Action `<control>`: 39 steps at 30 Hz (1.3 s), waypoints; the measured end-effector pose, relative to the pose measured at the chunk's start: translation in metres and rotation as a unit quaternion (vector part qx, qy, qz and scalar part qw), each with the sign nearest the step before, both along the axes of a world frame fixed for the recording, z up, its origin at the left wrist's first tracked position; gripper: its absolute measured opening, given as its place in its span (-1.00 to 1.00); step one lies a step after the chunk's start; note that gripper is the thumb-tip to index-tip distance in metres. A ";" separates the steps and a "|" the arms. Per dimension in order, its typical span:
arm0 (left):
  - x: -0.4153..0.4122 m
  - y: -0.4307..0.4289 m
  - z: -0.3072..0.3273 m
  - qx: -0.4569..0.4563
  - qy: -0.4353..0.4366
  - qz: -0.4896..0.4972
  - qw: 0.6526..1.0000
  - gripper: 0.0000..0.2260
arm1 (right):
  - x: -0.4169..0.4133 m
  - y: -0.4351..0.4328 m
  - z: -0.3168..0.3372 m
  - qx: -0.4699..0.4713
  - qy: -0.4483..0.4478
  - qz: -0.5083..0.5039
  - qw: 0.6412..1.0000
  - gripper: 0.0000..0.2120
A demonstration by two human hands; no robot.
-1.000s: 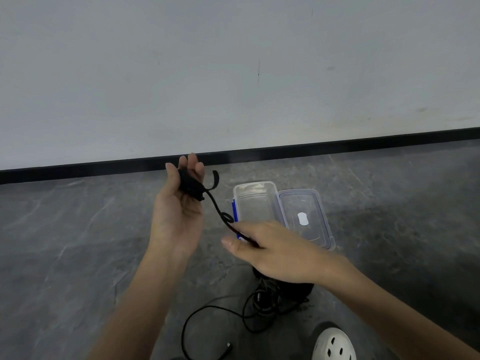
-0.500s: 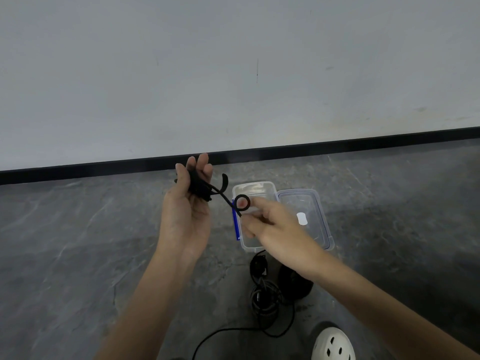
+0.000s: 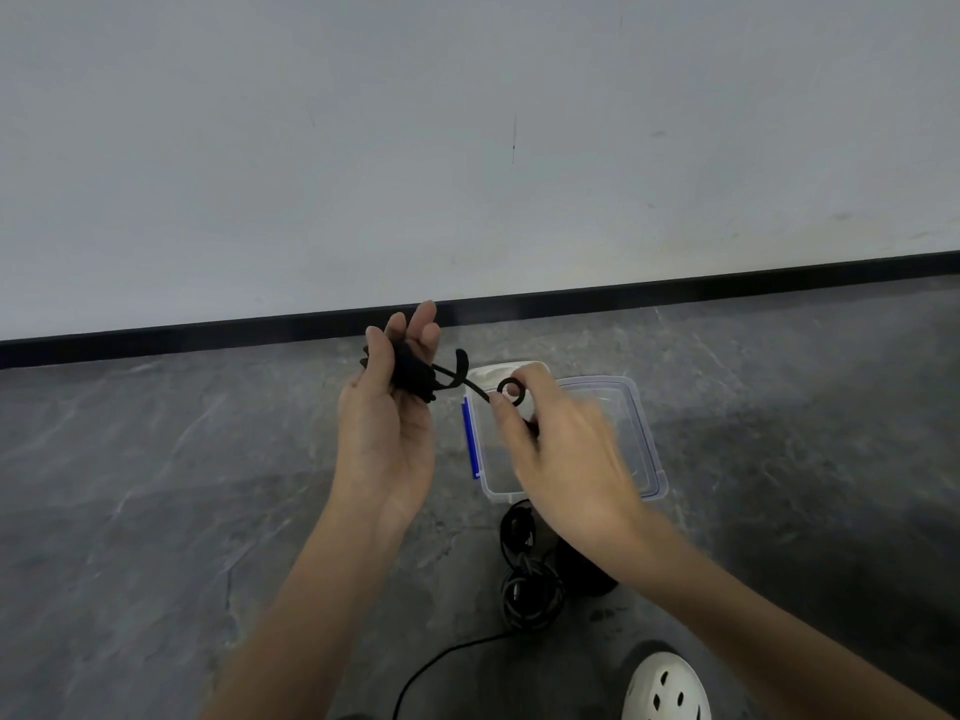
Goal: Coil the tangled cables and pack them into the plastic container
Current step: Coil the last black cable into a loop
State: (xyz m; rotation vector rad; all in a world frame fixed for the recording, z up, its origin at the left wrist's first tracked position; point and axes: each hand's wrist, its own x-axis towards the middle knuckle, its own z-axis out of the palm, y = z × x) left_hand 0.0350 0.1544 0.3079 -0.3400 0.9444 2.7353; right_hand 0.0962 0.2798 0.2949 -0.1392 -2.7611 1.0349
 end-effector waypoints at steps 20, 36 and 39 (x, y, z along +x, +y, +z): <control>-0.004 -0.004 0.000 -0.009 0.006 0.027 1.000 -0.79 | 0.000 0.007 -0.007 -0.035 -0.255 0.065 0.964 -0.70; -0.001 0.003 -0.033 -0.376 0.196 -0.016 0.905 -0.78 | 0.012 -0.008 0.021 0.162 -0.012 0.232 0.959 -0.76; 0.000 0.002 -0.034 -0.469 0.249 -0.076 0.844 -0.78 | 0.010 0.008 0.027 0.147 0.022 0.218 0.964 -0.75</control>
